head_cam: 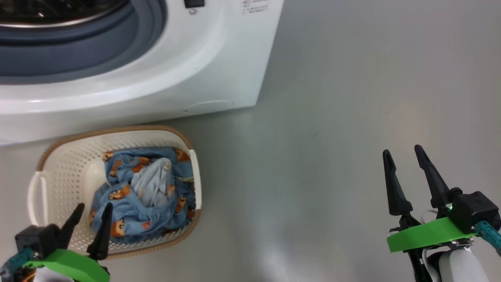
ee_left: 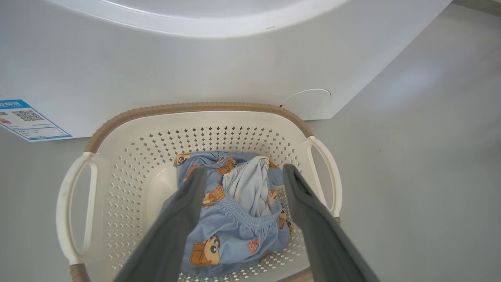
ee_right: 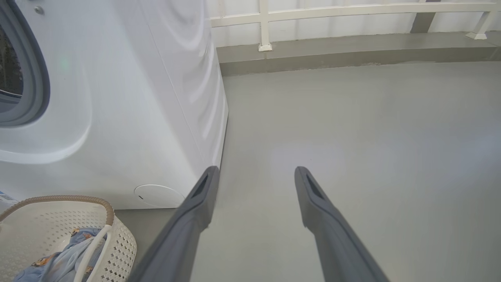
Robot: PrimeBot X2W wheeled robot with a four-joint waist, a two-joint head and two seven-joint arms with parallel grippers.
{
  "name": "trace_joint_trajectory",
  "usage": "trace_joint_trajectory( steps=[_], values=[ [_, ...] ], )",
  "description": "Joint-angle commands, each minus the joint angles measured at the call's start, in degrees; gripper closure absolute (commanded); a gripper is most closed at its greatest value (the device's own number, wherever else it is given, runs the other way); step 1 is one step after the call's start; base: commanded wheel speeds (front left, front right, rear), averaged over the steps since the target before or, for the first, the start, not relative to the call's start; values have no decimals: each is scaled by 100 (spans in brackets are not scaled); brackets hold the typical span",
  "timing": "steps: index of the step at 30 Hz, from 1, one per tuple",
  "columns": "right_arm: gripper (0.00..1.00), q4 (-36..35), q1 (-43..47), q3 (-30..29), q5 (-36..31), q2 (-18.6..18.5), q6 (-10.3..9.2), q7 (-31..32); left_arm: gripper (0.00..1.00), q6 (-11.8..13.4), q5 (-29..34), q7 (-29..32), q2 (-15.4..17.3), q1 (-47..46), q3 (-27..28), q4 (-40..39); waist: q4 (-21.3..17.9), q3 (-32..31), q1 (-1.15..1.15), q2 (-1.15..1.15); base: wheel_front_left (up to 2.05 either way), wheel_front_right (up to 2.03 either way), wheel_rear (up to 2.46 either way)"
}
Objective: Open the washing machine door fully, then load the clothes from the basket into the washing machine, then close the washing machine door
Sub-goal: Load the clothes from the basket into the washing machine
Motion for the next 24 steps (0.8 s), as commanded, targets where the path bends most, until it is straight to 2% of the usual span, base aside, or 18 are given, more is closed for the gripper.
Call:
trace_joint_trajectory(
  steps=[1, 8, 17, 20, 21, 24],
  values=[
    [0, -188, -70, 183, 157, -31, 16, -28, 0, -18, -138, -37, 316, -174, -8, 61, -205, 352, 0, 0, 0, 0, 0],
    [0, -297, -148, 238, 266, -31, 16, -28, 0, -18, -501, -37, 778, -538, -956, 343, -342, 775, 0, 0, 0, 0, 0],
    [0, -417, -205, 268, 423, -31, 16, -28, 0, -18, -779, -37, 1280, -979, -1651, 614, -507, 1234, 0, 0, 0, 0, 0],
    [0, -458, -224, 292, 475, -31, 16, -28, 0, -18, -779, -37, 1403, -1128, -1821, 685, -561, 1385, 0, 0, 0, 0, 0],
    [0, -511, -239, 325, 550, -31, 16, -28, 0, -18, -724, -37, 1576, -1319, -2100, 786, -636, 1570, 0, 0, 0, 0, 0],
    [0, -545, -245, 346, 605, -31, 16, -28, 0, -18, -625, -37, 1687, -1437, -2330, 863, -689, 1685, 0, 0, 0, 0, 0]
  ],
)
